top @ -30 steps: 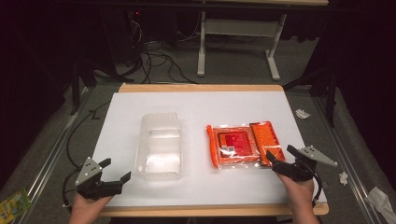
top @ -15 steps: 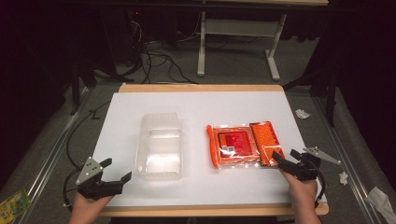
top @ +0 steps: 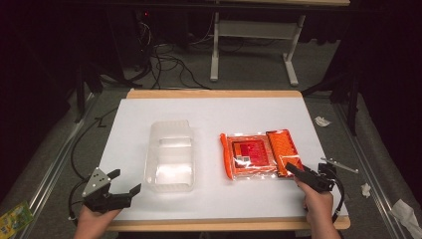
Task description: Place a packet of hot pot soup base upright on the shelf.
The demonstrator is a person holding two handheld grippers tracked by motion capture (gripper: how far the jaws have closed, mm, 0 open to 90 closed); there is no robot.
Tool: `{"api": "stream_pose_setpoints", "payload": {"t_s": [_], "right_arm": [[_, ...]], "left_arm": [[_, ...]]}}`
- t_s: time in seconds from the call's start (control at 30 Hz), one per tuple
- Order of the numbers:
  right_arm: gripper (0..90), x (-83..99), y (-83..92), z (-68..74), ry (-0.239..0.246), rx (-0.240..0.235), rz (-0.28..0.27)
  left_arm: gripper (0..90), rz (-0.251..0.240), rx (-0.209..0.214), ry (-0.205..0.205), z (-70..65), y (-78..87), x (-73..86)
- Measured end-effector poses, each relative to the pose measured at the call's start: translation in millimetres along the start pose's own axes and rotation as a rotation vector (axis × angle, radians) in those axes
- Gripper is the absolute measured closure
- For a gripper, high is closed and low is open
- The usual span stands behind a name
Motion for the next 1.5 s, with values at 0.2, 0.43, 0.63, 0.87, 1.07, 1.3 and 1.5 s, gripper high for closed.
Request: {"api": "stream_pose_setpoints", "payload": {"t_s": [0.2,0.43,0.63,0.87,1.07,1.3,1.5], "right_arm": [[34.0,2.2,-7.8,10.1,0.007,0.002,0.009],[55.0,5.9,-15.5,22.8,0.07,0.025,-0.01],[72.1,5.6,-17.7,21.6,0.066,0.101,-0.015],[90.0,2.6,-15.2,21.8,0.094,0.139,-0.064],[90.0,-7.7,-3.6,36.7,0.194,0.122,-0.157],[90.0,-26.9,10.4,80.9,0.333,0.068,-0.273],[90.0,-38.8,12.4,110.7,0.392,-0.011,-0.318]], "left_arm": [[9.0,0.007,0.006,-0.003,-1.1,-2.1,0.6],[9.1,0.019,0.013,-0.011,-2.1,-4.8,1.4],[9.1,0.016,0.012,-0.01,-2.2,-5.3,1.1],[9.1,0.008,0.012,-0.005,-0.9,-3.2,0.7],[9.1,-0.012,0.006,0.012,-0.9,-0.2,-0.6],[9.2,-0.027,0.002,0.017,-0.1,2.8,-1.6],[9.1,-0.039,0.001,0.027,2.0,5.5,-1.3]]}}
Point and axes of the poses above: each handheld gripper's, and its own axes: y roughly backward along the jaws, x roughly out of its underside, z roughly to its left, the point moved 3 cm from there along -y, roughly forward along the jaws, and after that the axes turned 1 degree about -y, right-handed, at the moved point
